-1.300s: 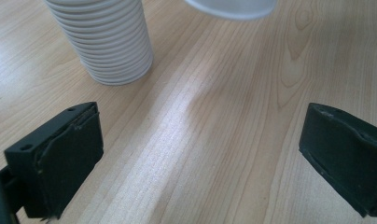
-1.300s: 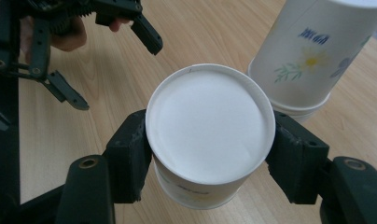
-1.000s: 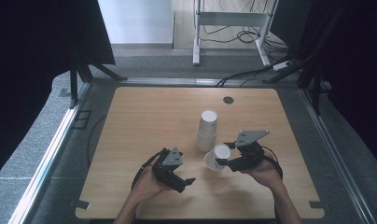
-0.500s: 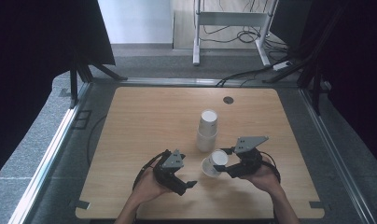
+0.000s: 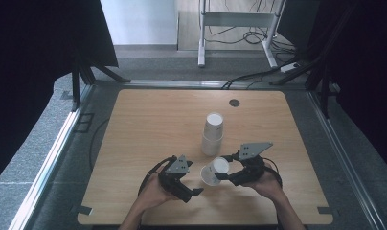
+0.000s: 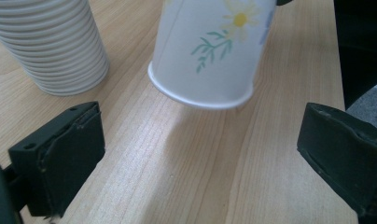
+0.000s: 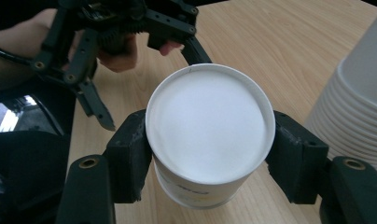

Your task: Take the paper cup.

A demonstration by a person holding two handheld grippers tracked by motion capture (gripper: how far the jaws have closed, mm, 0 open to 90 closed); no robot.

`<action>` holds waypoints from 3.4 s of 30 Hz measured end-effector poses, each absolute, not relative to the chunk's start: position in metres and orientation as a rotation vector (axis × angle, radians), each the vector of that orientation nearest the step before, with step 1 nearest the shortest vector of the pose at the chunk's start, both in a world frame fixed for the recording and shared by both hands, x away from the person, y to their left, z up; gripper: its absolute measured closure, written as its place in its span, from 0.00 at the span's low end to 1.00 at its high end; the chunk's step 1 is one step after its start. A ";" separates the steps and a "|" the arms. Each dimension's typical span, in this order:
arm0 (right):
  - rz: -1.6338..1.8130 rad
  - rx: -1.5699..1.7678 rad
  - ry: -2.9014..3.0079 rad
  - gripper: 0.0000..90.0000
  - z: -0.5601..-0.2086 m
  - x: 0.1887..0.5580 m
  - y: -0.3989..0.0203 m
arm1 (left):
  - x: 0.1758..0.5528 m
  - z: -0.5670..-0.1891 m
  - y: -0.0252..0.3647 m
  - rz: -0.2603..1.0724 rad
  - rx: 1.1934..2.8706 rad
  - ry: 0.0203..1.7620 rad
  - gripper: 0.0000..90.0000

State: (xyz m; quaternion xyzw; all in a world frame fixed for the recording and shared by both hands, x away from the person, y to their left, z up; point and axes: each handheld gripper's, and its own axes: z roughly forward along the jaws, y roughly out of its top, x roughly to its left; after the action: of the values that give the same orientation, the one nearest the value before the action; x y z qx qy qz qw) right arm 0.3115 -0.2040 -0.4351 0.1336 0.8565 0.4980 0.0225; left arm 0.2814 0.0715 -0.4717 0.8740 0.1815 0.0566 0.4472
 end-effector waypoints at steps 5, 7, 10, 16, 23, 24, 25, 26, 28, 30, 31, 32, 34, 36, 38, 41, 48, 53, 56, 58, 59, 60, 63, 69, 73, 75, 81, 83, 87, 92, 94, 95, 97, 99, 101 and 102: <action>1.602 0.403 2.662 0.40 -0.439 0.311 -0.201 | 0.281 -0.474 0.070 0.134 2.168 0.436 0.02; 1.623 0.404 2.664 0.40 -0.440 0.311 -0.199 | 0.281 -0.475 0.069 0.128 2.167 0.430 0.02; 1.639 0.393 2.668 0.40 -0.442 0.311 -0.197 | 0.281 -0.477 0.067 0.121 2.173 0.419 0.03; 1.673 0.367 2.666 0.40 -0.443 0.309 -0.192 | 0.281 -0.481 0.061 0.110 2.179 0.404 0.05; 1.693 0.350 2.670 0.40 -0.444 0.307 -0.189 | 0.281 -0.485 0.058 0.106 2.183 0.391 0.07; 1.697 0.348 2.668 0.40 -0.445 0.307 -0.188 | 0.281 -0.485 0.058 0.106 2.183 0.390 0.08; 1.697 0.347 2.669 0.40 -0.445 0.307 -0.188 | 0.281 -0.486 0.058 0.105 2.185 0.388 0.08; 1.699 0.347 2.669 0.40 -0.445 0.307 -0.188 | 0.281 -0.486 0.058 0.103 2.184 0.384 0.09; 1.701 0.343 2.667 0.40 -0.445 0.306 -0.187 | 0.280 -0.487 0.057 0.099 2.182 0.379 0.12; 1.702 0.342 2.667 0.40 -0.445 0.306 -0.187 | 0.280 -0.488 0.057 0.097 2.184 0.372 0.14; 1.702 0.342 2.667 0.40 -0.445 0.306 -0.187 | 0.280 -0.488 0.056 0.099 2.186 0.370 0.15; 1.703 0.341 2.667 0.40 -0.445 0.306 -0.187 | 0.280 -0.489 0.056 0.096 2.186 0.370 0.15; 1.704 0.340 2.669 0.40 -0.445 0.306 -0.187 | 0.280 -0.489 0.055 0.099 2.191 0.366 0.16; 1.699 0.342 2.672 0.40 -0.445 0.306 -0.187 | 0.280 -0.490 0.054 0.102 2.194 0.364 0.16; 1.699 0.341 2.674 0.40 -0.445 0.306 -0.187 | 0.280 -0.490 0.054 0.103 2.195 0.365 0.17; 1.703 0.339 2.674 0.40 -0.446 0.306 -0.186 | 0.280 -0.491 0.054 0.107 2.191 0.366 0.20; 1.704 0.343 2.675 0.40 -0.446 0.307 -0.188 | 0.280 -0.491 0.055 0.113 2.186 0.368 0.26; 1.696 0.342 2.681 0.41 -0.446 0.307 -0.188 | 0.279 -0.492 0.055 0.115 2.188 0.364 0.32; 1.691 0.343 2.683 0.40 -0.446 0.307 -0.188 | 0.280 -0.492 0.056 0.109 2.190 0.361 0.35; 1.689 0.342 2.684 0.40 -0.447 0.307 -0.188 | 0.280 -0.492 0.056 0.108 2.191 0.362 0.36; 1.687 0.341 2.686 0.40 -0.447 0.307 -0.188 | 0.280 -0.492 0.056 0.109 2.194 0.361 0.36; 1.682 0.339 2.688 0.40 -0.447 0.307 -0.188 | 0.280 -0.492 0.056 0.108 2.197 0.361 0.38; 1.683 0.340 2.688 0.40 -0.447 0.307 -0.187 | 0.280 -0.492 0.056 0.108 2.202 0.361 0.39; 1.642 0.354 2.704 0.33 -0.446 0.307 -0.185 | 0.279 -0.488 0.057 0.138 2.238 0.352 0.39; 1.602 0.375 2.697 0.25 -0.444 0.307 -0.184 | 0.279 -0.484 0.058 0.162 2.264 0.345 0.39; 1.585 0.389 2.692 0.22 -0.441 0.307 -0.186 | 0.280 -0.483 0.058 0.174 2.276 0.348 0.39; 1.521 0.405 2.709 0.18 -0.434 0.306 -0.191 | 0.281 -0.479 0.059 0.210 2.321 0.348 0.39; 1.468 0.421 2.726 0.17 -0.433 0.306 -0.192 | 0.281 -0.477 0.058 0.221 2.340 0.341 0.39; 1.391 0.418 2.750 0.17 -0.430 0.305 -0.193 | 0.281 -0.471 0.055 0.249 2.409 0.307 0.39; 1.312 0.359 2.789 0.15 -0.422 0.303 -0.188 | 0.283 -0.464 0.050 0.230 2.481 0.267 0.39; 1.282 0.320 2.809 0.15 -0.420 0.302 -0.186 | 0.284 -0.460 0.048 0.223 2.508 0.253 0.39; 1.282 0.320 2.809 0.15 -0.420 0.302 -0.186 | 0.284 -0.460 0.048 0.223 2.508 0.253 0.39; 1.229 0.282 2.830 0.15 -0.419 0.300 -0.181 | 0.285 -0.457 0.047 0.213 2.535 0.236 0.39; 1.180 0.254 2.841 0.15 -0.419 0.299 -0.177 | 0.285 -0.454 0.045 0.203 2.561 0.222 0.39; 1.113 0.210 2.856 0.15 -0.419 0.299 -0.171 | 0.286 -0.450 0.042 0.192 2.603 0.197 0.39; 1.098 0.211 2.859 0.15 -0.419 0.299 -0.169 | 0.286 -0.449 0.041 0.190 2.620 0.188 0.39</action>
State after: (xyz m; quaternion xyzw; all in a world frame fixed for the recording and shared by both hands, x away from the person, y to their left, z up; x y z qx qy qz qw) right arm 0.2988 -0.1691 -0.4193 0.0686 0.9307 0.3576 0.0357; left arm 0.2860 0.0405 -0.4489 0.9629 0.0690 0.0697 0.2514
